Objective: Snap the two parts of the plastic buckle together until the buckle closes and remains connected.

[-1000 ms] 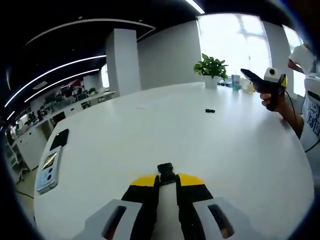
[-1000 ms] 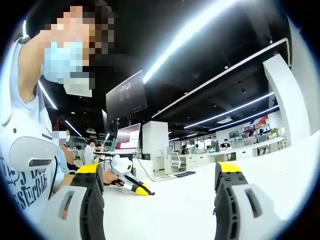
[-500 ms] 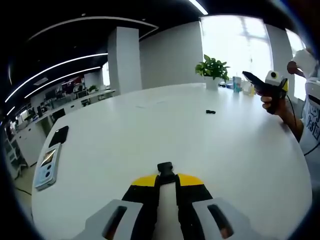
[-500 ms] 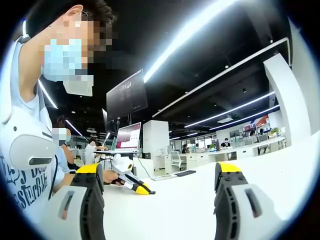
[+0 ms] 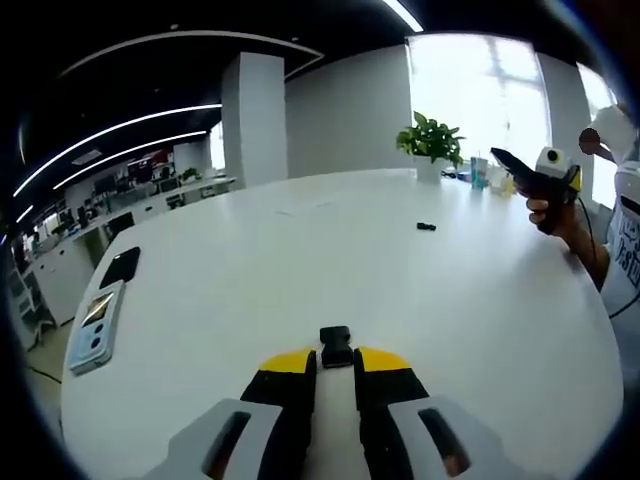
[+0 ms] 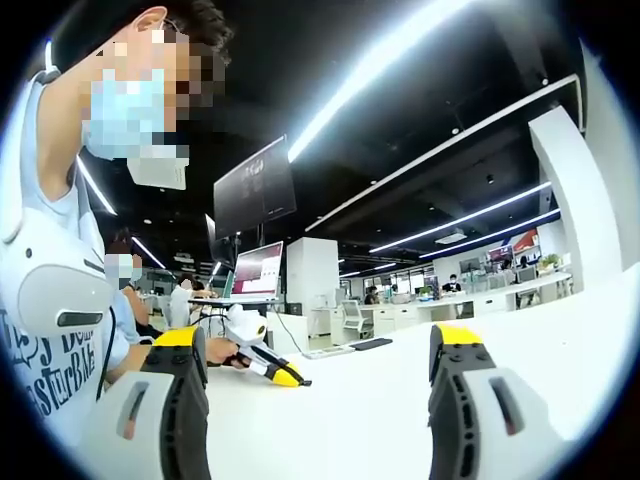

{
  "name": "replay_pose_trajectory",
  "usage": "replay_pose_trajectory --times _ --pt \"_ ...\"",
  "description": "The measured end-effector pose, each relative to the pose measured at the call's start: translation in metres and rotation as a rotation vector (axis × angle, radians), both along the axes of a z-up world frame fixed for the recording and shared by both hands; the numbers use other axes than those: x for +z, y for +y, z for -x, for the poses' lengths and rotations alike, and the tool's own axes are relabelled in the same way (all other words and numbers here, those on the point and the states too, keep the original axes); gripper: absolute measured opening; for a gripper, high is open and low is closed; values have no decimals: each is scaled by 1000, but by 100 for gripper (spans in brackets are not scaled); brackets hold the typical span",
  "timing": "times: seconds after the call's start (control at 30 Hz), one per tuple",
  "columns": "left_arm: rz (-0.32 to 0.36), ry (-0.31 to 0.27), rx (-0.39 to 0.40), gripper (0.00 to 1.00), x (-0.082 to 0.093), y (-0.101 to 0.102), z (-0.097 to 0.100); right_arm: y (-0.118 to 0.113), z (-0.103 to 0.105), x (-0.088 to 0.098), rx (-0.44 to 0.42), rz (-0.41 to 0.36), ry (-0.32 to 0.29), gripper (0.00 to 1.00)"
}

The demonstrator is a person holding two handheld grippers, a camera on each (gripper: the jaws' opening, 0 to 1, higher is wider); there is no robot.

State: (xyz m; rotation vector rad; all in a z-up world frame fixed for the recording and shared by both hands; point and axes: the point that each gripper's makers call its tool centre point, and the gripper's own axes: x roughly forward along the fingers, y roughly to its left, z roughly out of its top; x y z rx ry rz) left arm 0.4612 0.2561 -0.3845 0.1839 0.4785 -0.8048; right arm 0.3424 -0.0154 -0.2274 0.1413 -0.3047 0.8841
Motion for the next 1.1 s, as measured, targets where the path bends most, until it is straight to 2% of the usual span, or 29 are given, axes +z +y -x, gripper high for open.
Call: replay_pose_trajectory --times 0.6,1.0,1.07,1.1 --pt "9 20 -7 12 1 -1 2 2 -1 -4 -3 25 10 93" --pt "2 24 -79 12 1 -16 14 3 -4 -8 -13 39 23 92" --pt "1 26 -88 12 1 -17 15 2 -10 -19 -38 76 62 89" --pt "3 28 -91 12 1 -18 16 1 -14 -29 -55 111 103 88"
